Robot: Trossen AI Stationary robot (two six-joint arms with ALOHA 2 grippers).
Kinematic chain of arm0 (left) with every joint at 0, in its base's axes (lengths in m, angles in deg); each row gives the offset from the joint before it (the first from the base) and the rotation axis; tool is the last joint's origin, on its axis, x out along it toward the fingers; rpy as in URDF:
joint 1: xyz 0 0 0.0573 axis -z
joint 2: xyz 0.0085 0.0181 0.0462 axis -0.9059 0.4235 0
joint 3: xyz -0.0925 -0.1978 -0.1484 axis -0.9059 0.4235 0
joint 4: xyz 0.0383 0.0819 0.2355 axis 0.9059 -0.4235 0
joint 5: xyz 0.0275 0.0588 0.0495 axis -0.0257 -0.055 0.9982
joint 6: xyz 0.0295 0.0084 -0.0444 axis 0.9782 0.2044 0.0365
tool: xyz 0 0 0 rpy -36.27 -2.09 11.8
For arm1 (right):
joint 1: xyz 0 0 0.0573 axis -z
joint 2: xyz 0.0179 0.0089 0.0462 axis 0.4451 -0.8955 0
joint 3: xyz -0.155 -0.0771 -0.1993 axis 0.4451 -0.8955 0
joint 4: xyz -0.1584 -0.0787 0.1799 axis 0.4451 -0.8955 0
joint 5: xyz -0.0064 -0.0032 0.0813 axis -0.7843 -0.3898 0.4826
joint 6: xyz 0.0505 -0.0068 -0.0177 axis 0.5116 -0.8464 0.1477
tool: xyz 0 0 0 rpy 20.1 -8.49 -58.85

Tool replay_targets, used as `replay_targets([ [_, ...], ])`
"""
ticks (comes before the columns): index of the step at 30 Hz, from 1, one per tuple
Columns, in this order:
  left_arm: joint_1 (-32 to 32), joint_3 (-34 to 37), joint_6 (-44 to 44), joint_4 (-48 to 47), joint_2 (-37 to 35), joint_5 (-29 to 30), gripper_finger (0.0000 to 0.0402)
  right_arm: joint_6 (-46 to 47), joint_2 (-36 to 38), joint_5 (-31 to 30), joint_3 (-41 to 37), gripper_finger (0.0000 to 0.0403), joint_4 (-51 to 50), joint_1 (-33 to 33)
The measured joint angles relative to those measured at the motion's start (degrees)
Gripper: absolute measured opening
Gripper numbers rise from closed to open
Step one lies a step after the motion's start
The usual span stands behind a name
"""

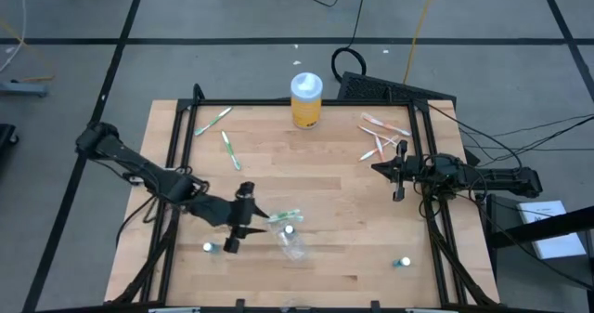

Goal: Pick & Place toothbrushing station
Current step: Put the blue mouthwash into the transparent organizer

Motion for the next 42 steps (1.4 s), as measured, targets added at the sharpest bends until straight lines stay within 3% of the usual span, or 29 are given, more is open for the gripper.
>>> replay_targets([
  [8,3.36,15.48,4.97,18.67,-10.56,-0.04,0.0179,0.0,-0.02,0.0,0.0,0.0004,0.0,0.01],
  [12,4.43,21.31,3.45,25.07,-13.72,-1.24,0.0179,0.0,-0.01,0.02,-0.02,0.0004,-0.01,0.02],
  [18,4.45,24.94,-2.99,36.19,-13.56,-2.2,0.0179,0.0,0.01,0.0,0.0,0.0004,0.03,0.0],
  [21,3.49,24.48,-3.7,35.32,-13.25,-5.09,0.0179,0.0,0.0,0.0,-0.02,0.0004,0.01,0.0],
  [23,2.98,22.23,-6.11,28.8,-13.21,-6.62,0.0179,0.0,0.01,0.01,-0.01,0.0004,0.01,0.0],
  [30,6.29,2.38,-20.63,-12.85,-11.94,-2.75,0.0179,0.0,0.01,0.0,0.0,0.0004,0.01,0.02],
  [35,8.68,-8.12,-41.46,-41.36,-6.77,-1.36,0.0179,0.0,0.01,0.0,-0.01,0.0004,-0.02,0.0],
  [39,10.35,-11.43,-54.8,-53.54,-1.23,-7.14,0.0179,0.0,0.01,0.0,-0.02,0.0004,-0.02,0.02],
  [42,10.79,-12.36,-59.72,-54.57,2.67,-13.05,0.0179,0.0,0.01,0.02,-0.02,0.0004,-0.02,0.02],
])
